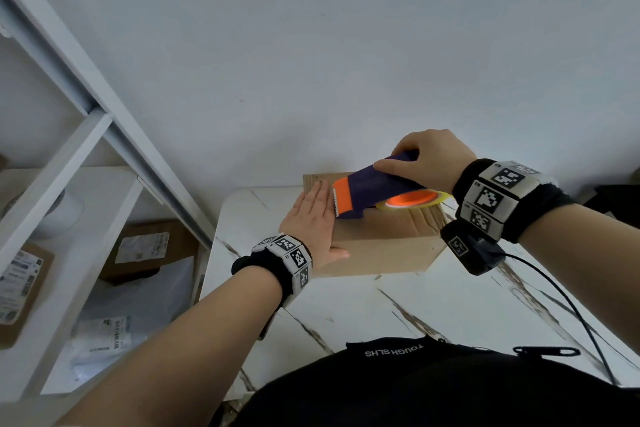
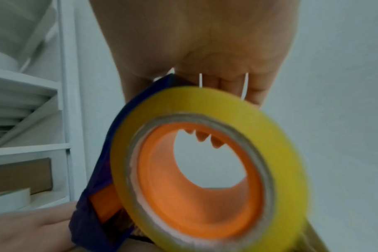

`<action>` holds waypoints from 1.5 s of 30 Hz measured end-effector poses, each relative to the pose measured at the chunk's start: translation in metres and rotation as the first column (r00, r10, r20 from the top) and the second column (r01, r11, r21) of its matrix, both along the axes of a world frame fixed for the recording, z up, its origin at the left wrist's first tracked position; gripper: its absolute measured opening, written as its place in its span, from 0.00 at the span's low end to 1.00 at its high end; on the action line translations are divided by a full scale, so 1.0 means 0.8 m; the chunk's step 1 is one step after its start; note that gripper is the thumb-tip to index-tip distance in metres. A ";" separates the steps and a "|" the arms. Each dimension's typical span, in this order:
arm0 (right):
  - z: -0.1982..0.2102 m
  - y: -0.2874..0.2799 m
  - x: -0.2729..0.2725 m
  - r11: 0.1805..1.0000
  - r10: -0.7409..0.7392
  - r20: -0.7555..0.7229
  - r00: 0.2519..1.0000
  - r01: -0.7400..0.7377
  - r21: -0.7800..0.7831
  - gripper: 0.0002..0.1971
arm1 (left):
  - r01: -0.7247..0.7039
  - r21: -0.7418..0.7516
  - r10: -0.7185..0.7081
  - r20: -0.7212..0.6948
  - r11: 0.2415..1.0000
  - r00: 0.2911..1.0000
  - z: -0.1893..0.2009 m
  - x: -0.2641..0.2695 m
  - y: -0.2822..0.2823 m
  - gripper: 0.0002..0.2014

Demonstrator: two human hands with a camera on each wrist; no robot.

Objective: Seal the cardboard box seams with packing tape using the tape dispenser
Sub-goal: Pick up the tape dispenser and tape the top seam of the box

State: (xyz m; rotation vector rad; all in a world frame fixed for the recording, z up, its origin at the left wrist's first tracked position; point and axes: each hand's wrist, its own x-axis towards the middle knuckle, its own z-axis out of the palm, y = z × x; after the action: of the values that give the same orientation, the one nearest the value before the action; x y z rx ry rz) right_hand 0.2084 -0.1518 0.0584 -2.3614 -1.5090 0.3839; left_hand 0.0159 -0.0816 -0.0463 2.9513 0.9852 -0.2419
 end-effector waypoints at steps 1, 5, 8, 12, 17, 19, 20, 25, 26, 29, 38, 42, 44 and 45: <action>-0.003 -0.006 0.004 0.999 -0.003 -0.076 0.997 0.005 0.034 0.20 | -0.001 0.006 0.001 -0.006 1.000 1.000 0.000 0.000 0.000 0.55; -0.014 -0.027 0.014 0.999 0.036 -0.290 0.956 -0.022 0.049 0.40 | 0.002 0.006 -0.002 -0.021 1.000 1.000 0.000 0.000 0.000 0.55; -0.028 -0.030 0.017 0.996 0.084 -0.260 0.962 -0.070 0.063 0.49 | -0.014 -0.012 0.014 -0.026 1.000 1.000 0.002 0.001 -0.001 0.55; -0.039 -0.026 0.021 0.991 0.023 -0.173 0.985 0.001 0.137 0.37 | -0.111 -0.057 0.113 0.038 0.992 0.993 0.002 0.009 -0.013 0.57; -0.045 -0.024 0.019 0.957 0.005 -0.160 0.987 0.042 0.287 0.32 | -0.150 -0.056 0.155 0.091 0.987 0.984 -0.003 0.010 -0.018 0.58; -0.045 -0.023 0.023 0.939 0.001 -0.172 0.985 0.058 0.339 0.32 | -0.154 -0.064 0.160 0.096 0.986 0.983 -0.003 0.010 -0.018 0.58; -0.044 -0.023 0.026 0.931 -0.001 -0.183 0.983 0.068 0.359 0.33 | -0.155 -0.067 0.161 0.097 0.986 0.982 -0.002 0.010 -0.018 0.58; -0.038 -0.028 0.027 0.922 0.030 -0.139 0.990 0.026 0.386 0.35 | -0.152 -0.062 0.158 0.107 0.986 0.982 -0.005 0.010 -0.016 0.60; -0.037 -0.030 0.029 0.923 0.035 -0.137 0.990 0.021 0.385 0.35 | -0.151 -0.065 0.158 0.113 0.986 0.981 -0.007 0.010 -0.015 0.60; -0.035 -0.034 0.035 0.925 0.045 -0.133 0.990 0.009 0.379 0.36 | -0.150 -0.065 0.157 0.119 0.987 0.980 -0.010 0.009 -0.013 0.60; -0.045 -0.078 0.094 0.914 -0.112 -0.134 0.985 0.155 0.376 0.34 | -0.141 -0.032 0.141 0.009 0.990 0.990 -0.012 0.010 -0.007 0.60; -0.059 -0.093 0.098 0.934 -0.099 -0.099 0.990 0.127 0.335 0.34 | -0.133 0.000 0.133 -0.049 0.991 0.990 -0.010 0.012 -0.008 0.60; -0.062 -0.092 0.099 0.933 -0.101 -0.110 0.989 0.132 0.335 0.34 | -0.136 0.005 0.136 -0.056 0.991 0.989 -0.009 0.013 -0.008 0.60; -0.063 -0.091 0.100 0.932 -0.102 -0.115 0.988 0.136 0.336 0.34 | -0.134 0.005 0.135 -0.061 0.991 0.989 -0.009 0.013 -0.008 0.60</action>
State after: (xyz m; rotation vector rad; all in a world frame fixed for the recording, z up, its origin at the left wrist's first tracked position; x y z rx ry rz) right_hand 0.2883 -0.2249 0.0084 -2.1128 -1.2638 0.1829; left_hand 0.0261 -0.0881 -0.0535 2.8783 1.1863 -0.3298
